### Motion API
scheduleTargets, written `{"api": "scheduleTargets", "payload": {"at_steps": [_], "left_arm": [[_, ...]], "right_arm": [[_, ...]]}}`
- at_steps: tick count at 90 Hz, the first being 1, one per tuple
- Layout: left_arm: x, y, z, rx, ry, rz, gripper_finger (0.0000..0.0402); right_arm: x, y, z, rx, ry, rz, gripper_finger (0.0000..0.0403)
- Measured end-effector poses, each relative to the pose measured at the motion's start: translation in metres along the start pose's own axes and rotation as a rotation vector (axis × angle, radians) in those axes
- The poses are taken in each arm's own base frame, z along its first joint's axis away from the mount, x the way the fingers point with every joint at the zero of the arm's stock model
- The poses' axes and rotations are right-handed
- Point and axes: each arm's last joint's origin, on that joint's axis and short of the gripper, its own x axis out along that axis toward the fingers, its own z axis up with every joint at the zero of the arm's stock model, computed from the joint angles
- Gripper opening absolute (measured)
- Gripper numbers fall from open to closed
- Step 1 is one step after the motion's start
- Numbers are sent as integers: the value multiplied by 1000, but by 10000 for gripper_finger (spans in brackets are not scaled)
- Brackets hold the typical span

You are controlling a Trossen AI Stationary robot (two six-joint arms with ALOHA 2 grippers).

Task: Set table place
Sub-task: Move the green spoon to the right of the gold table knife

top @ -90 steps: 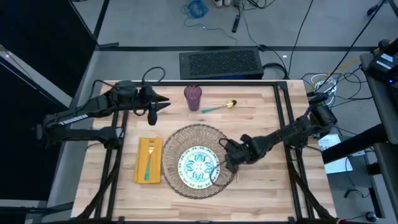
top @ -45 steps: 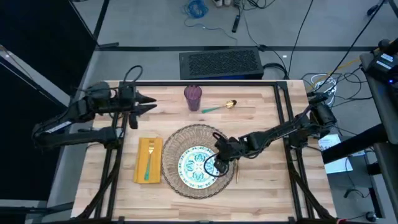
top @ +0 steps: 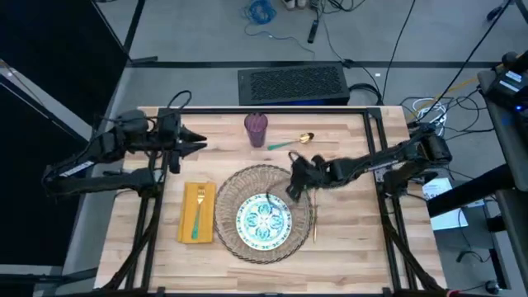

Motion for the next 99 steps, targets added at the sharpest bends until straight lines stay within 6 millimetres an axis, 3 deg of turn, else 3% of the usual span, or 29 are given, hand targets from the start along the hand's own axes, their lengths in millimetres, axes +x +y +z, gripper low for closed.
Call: {"api": "scheduleTargets", "payload": {"at_steps": [13,30,44,61,70,83,99], "left_arm": [[0,-1,7,80,-67,-4,88],[0,-1,8,159,-76,0,88],[0,-1,7,196,-66,2,88],[0,-1,9,231,-88,5,88],[2,0,10,229,-92,4,88],[2,0,9,223,-84,5,88],[2,0,9,203,-82,4,88]], "right_arm": [[16,-34,34,122,21,43,119],[27,-70,76,153,-111,146,118],[19,-88,105,-100,-91,272,118],[17,-95,142,-380,13,241,118],[37,-96,147,-492,139,226,118],[71,-94,136,-680,302,242,118],[92,-99,131,-817,346,211,118]]}}
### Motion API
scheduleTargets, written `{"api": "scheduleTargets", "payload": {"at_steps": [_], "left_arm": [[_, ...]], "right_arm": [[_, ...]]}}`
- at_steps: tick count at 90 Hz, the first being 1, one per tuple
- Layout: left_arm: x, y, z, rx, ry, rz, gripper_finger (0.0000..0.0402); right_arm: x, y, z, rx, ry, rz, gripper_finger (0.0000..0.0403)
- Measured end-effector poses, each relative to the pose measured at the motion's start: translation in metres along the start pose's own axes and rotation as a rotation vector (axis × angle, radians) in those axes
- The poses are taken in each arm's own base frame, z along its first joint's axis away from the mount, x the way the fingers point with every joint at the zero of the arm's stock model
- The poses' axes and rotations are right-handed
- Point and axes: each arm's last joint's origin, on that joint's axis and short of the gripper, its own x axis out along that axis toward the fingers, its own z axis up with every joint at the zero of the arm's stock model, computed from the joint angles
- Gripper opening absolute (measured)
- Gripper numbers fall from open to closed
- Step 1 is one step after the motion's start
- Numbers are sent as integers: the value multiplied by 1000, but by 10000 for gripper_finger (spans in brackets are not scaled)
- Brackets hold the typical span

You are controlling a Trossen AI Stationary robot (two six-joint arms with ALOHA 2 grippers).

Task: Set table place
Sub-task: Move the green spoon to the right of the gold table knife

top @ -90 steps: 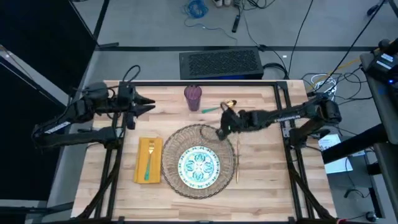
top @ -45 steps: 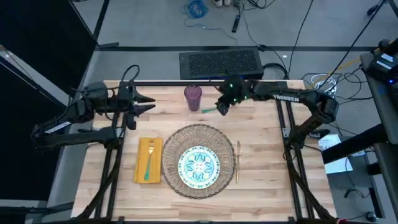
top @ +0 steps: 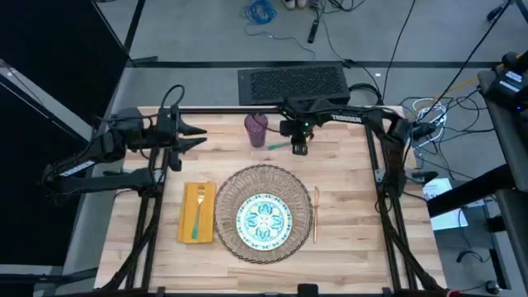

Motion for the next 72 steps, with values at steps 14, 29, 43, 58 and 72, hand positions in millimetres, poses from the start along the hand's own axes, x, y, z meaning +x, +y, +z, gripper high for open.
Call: {"api": "scheduleTargets", "payload": {"at_steps": [14,29,43,58,72], "left_arm": [[0,0,0,5,1,12,88],[0,1,0,6,1,19,88],[0,1,0,7,-2,19,88],[0,1,0,7,0,21,88],[0,1,0,22,1,23,88]], "right_arm": [[8,-10,-5,-47,21,-13,118],[11,-22,-10,-48,12,-27,118],[13,-25,-12,-37,-14,16,118],[16,-24,-12,-39,-17,50,118],[24,-23,-13,-31,-13,82,118]]}}
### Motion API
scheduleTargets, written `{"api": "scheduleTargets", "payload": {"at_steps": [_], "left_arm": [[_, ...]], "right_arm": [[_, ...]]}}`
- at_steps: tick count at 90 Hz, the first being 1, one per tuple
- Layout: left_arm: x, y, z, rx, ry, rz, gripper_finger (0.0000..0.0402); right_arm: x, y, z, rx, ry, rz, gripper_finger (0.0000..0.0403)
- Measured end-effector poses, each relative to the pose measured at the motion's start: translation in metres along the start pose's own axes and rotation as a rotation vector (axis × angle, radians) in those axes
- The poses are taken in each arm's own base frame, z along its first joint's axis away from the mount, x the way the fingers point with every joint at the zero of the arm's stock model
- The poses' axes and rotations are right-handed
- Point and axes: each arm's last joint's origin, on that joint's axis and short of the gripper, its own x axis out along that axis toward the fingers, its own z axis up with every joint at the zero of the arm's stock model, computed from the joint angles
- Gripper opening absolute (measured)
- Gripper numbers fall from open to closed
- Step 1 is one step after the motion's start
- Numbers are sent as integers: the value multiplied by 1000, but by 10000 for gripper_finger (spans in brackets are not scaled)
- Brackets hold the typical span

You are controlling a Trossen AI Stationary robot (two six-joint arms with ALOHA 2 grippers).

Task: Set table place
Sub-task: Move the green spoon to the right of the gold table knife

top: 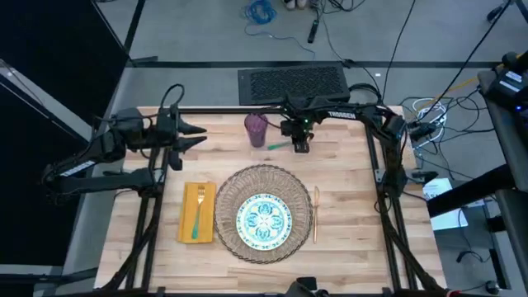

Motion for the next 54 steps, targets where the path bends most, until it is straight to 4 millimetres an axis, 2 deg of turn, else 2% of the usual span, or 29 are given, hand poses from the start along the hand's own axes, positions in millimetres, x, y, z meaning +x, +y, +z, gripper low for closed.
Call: {"api": "scheduleTargets", "payload": {"at_steps": [19,54], "left_arm": [[0,0,0,1,1,0,88],[0,0,0,0,5,0,88]], "right_arm": [[11,1,-2,4,33,21,118],[11,-2,0,-5,9,3,118]]}}
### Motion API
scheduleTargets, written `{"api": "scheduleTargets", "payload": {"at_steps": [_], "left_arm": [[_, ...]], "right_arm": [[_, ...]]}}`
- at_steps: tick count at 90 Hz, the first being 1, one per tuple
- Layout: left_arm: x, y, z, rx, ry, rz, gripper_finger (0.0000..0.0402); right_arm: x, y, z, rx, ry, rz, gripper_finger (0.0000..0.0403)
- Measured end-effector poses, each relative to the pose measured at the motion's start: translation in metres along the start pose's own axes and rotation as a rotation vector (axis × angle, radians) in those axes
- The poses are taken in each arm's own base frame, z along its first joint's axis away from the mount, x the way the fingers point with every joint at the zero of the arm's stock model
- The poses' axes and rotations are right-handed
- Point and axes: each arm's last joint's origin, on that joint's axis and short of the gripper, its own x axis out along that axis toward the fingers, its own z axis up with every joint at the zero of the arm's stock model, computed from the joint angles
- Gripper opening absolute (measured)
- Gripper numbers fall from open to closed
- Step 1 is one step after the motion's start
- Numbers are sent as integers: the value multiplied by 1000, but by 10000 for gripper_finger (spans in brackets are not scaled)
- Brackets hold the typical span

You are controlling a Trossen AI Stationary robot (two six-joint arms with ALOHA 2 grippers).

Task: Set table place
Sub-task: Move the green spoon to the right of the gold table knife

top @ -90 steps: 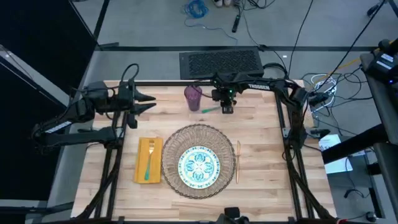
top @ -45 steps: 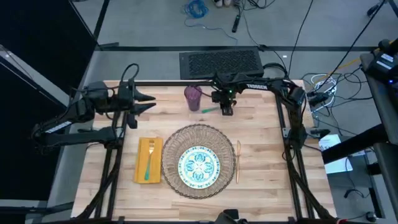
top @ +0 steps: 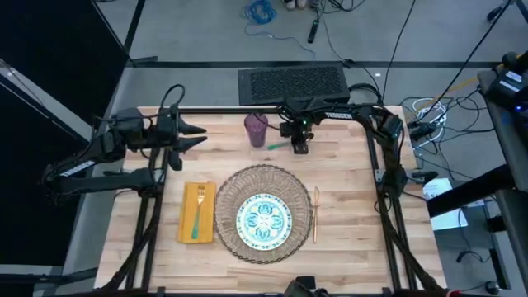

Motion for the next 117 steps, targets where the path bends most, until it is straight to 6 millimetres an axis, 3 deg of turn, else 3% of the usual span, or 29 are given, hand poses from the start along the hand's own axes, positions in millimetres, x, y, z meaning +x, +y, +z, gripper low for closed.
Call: {"api": "scheduleTargets", "payload": {"at_steps": [42,51,63,76,87,98,109,117], "left_arm": [[0,0,-1,-1,6,-1,88],[0,0,-1,1,6,-1,88],[0,0,-1,5,6,-1,88],[0,0,-1,5,6,-1,88],[0,0,-1,5,6,0,88],[0,0,0,5,4,0,88],[0,0,0,11,3,0,88],[0,0,0,26,1,0,88]], "right_arm": [[22,-2,-2,29,56,0,113],[22,-2,-1,18,60,-18,85],[23,-3,-1,10,60,-36,15],[17,-5,3,15,70,-32,3],[-1,-2,10,11,117,-16,2],[-46,8,24,-20,91,-27,1],[-73,24,25,-21,120,-3,1],[-104,41,22,1,104,-11,1]]}}
